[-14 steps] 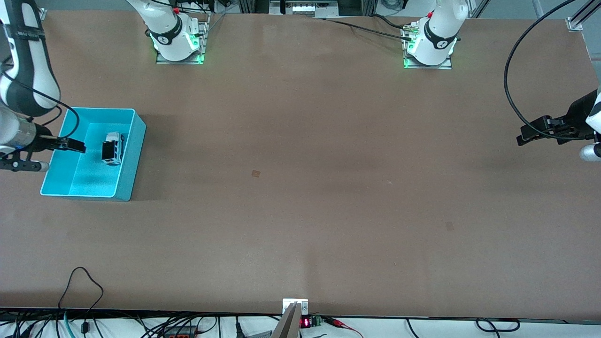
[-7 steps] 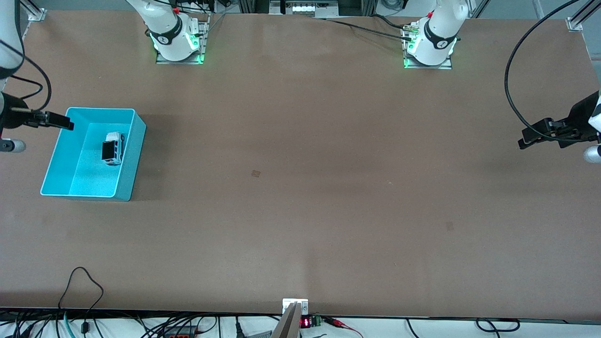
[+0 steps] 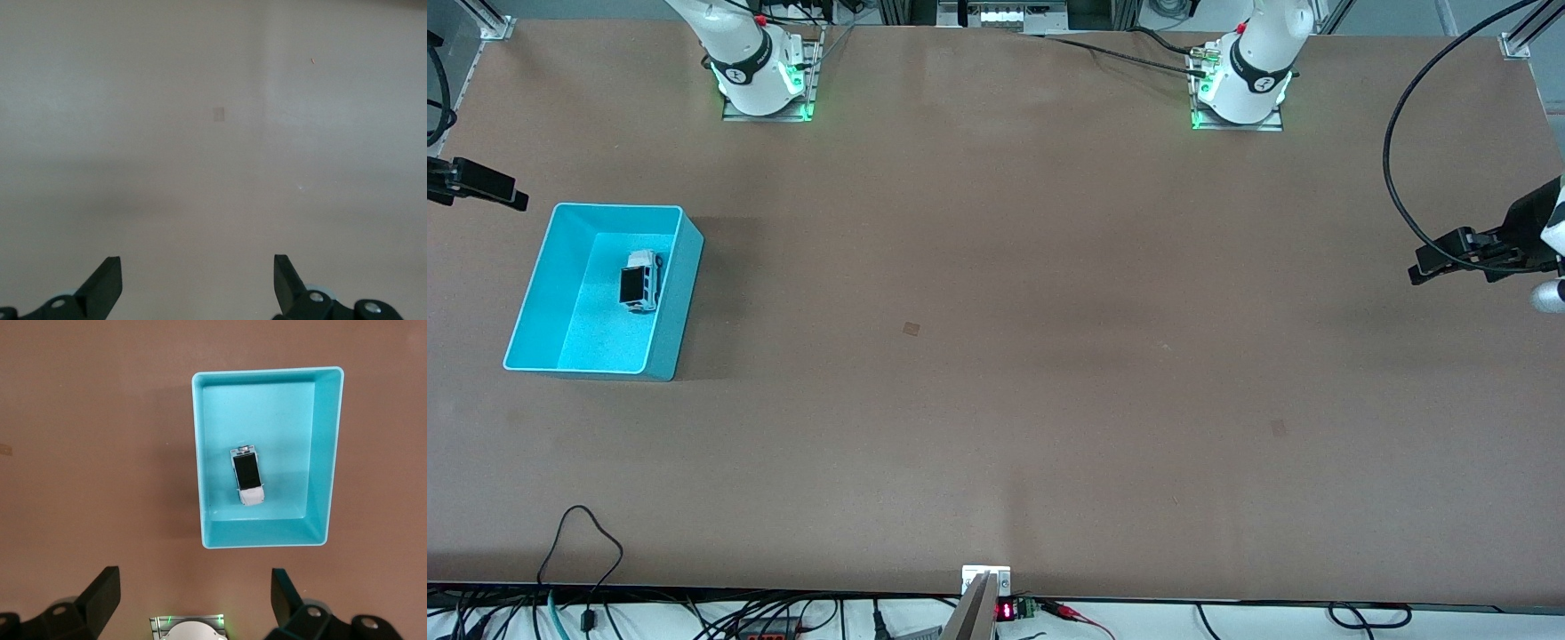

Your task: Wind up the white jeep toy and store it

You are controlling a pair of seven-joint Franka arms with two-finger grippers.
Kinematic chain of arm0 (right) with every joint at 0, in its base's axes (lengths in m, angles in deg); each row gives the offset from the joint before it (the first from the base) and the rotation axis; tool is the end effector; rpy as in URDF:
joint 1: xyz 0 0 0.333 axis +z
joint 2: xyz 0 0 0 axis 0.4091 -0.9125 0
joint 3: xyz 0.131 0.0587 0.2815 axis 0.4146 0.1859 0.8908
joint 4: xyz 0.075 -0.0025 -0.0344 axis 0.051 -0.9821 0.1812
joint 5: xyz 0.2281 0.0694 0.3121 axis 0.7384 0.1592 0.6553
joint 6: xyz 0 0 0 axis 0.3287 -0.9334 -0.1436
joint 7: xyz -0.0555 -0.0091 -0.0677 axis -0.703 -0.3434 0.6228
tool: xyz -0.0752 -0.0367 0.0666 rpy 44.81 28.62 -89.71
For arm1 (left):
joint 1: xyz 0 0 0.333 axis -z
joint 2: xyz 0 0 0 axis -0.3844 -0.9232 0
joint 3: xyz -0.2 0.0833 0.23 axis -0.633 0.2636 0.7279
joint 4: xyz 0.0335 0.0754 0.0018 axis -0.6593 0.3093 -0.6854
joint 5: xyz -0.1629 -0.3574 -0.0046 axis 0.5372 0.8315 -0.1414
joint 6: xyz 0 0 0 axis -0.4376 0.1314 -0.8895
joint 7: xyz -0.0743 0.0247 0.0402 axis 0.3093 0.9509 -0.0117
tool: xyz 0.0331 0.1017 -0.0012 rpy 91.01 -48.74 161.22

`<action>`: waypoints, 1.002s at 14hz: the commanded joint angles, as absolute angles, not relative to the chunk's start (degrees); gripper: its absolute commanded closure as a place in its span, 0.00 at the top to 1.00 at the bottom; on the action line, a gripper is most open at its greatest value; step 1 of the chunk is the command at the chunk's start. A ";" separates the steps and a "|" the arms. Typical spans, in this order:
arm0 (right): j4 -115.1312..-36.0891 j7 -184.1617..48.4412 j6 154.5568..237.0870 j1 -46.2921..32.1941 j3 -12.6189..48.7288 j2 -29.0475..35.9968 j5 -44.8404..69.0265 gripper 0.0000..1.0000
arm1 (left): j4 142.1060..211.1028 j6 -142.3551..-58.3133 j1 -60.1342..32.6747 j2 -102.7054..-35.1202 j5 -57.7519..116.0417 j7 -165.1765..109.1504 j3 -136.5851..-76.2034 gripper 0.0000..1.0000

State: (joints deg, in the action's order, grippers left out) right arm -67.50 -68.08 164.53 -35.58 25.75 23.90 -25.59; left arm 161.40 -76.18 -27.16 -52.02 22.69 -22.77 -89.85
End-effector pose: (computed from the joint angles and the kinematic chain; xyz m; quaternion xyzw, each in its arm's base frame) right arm 0.5494 -0.0910 0.5808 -0.9958 0.0343 0.0846 0.0052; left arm 0.6043 0.0270 0.5873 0.9990 0.0368 -0.0024 0.0245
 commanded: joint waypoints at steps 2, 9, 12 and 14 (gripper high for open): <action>-67.64 -67.84 164.40 -32.24 24.56 21.93 -23.79 1.00 | 162.15 -76.86 -27.53 -51.38 23.40 -22.79 -90.00 1.00; -67.38 -67.31 164.75 -28.90 24.56 22.10 -24.93 1.00 | 161.80 -76.78 -23.67 -51.47 23.49 -22.79 -86.85 1.00; -67.38 -67.14 164.84 -28.98 24.56 22.10 -25.63 1.00 | 161.71 -76.86 -22.86 -51.47 23.67 -22.79 -85.78 1.00; -67.38 -65.47 164.84 -28.89 24.56 22.02 -25.81 1.00 | 161.62 -76.86 -23.13 -51.38 23.84 -22.70 -85.96 1.00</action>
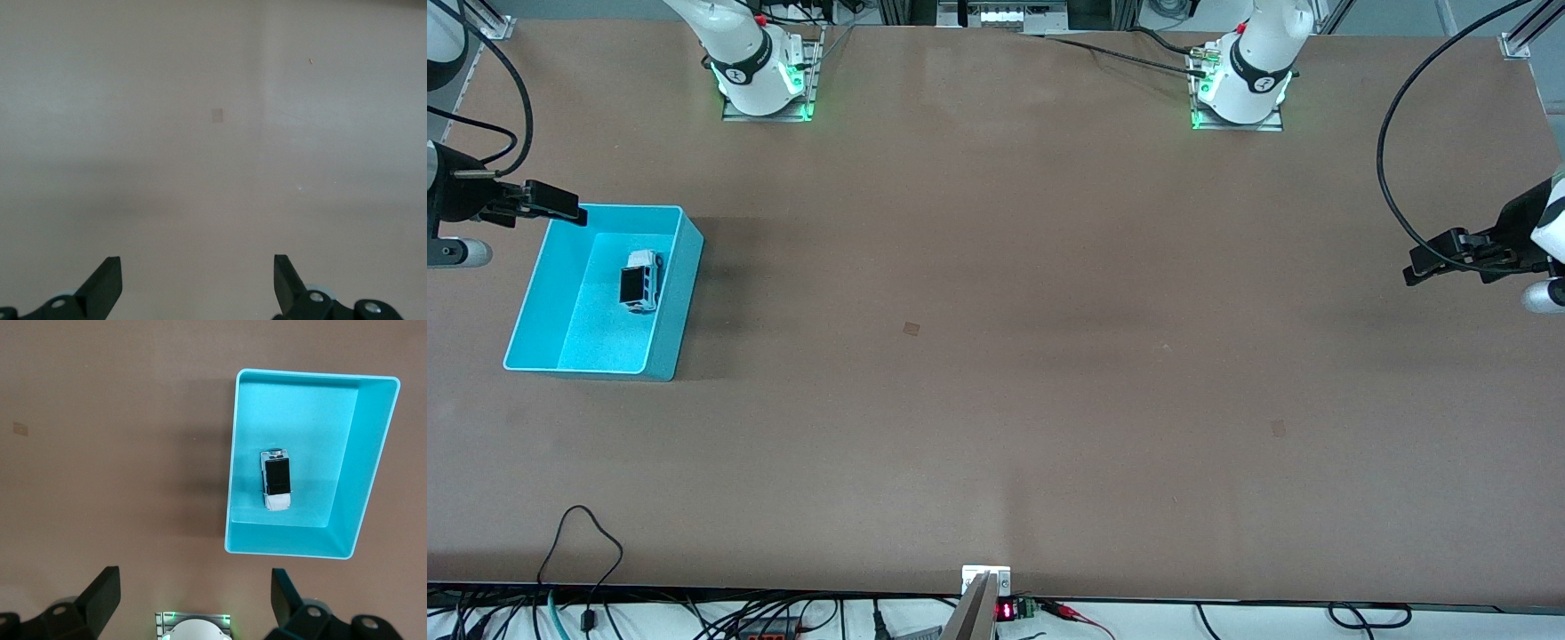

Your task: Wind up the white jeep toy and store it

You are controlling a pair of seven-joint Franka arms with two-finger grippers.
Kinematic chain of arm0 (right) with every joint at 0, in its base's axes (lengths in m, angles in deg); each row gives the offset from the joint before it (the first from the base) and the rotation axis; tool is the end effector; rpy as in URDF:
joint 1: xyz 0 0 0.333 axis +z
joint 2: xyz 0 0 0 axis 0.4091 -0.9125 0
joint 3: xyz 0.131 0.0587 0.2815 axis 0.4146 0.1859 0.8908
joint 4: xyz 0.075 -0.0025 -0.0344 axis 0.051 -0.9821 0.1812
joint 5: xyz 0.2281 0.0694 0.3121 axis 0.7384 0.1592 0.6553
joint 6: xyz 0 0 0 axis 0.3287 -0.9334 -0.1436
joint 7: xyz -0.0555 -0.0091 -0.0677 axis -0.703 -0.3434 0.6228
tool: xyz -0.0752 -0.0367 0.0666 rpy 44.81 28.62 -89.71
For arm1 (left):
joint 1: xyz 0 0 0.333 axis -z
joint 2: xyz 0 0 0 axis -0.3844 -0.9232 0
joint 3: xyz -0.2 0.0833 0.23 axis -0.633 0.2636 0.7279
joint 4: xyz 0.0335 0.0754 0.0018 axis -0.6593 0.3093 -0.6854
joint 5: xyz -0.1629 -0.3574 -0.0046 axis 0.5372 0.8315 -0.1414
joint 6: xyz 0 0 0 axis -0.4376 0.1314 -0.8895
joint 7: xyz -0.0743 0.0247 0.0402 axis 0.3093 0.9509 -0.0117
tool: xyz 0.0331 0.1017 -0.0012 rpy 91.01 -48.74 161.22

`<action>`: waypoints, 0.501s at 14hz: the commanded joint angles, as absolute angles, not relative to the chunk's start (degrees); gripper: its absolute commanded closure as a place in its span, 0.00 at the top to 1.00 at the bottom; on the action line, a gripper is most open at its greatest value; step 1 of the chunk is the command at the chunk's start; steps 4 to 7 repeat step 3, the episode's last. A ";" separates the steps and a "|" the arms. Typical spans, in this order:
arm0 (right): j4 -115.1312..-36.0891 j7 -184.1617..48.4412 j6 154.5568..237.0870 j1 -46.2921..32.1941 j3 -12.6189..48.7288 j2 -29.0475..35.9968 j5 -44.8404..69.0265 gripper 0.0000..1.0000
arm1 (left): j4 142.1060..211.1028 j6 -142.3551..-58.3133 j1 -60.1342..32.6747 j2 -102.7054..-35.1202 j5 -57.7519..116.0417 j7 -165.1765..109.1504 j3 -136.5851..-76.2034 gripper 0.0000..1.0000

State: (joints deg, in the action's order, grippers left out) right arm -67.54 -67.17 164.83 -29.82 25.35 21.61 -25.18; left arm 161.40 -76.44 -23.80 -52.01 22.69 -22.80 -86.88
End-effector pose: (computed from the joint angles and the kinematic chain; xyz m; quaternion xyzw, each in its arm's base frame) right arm 0.5656 -0.0393 0.5584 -0.9947 -0.0046 0.1021 0.0058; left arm 0.6050 0.0206 0.5877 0.9992 0.0334 -0.0001 0.0205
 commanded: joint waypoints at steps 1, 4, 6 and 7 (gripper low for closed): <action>-67.38 -65.38 164.93 -28.89 24.56 22.02 -25.81 1.00 | 161.44 -76.86 -22.96 -51.38 23.84 -22.70 -85.96 1.00; -67.47 -65.38 165.02 -28.89 24.56 21.93 -25.72 1.00 | 161.44 -76.86 -23.04 -51.38 23.84 -22.70 -85.96 1.00; -67.47 -65.38 165.02 -28.89 24.56 21.93 -25.72 1.00 | 161.44 -76.86 -23.04 -51.38 23.84 -22.70 -85.96 1.00; -67.47 -65.38 165.02 -28.89 24.56 21.93 -25.72 1.00 | 161.44 -76.86 -23.04 -51.38 23.84 -22.70 -85.96 1.00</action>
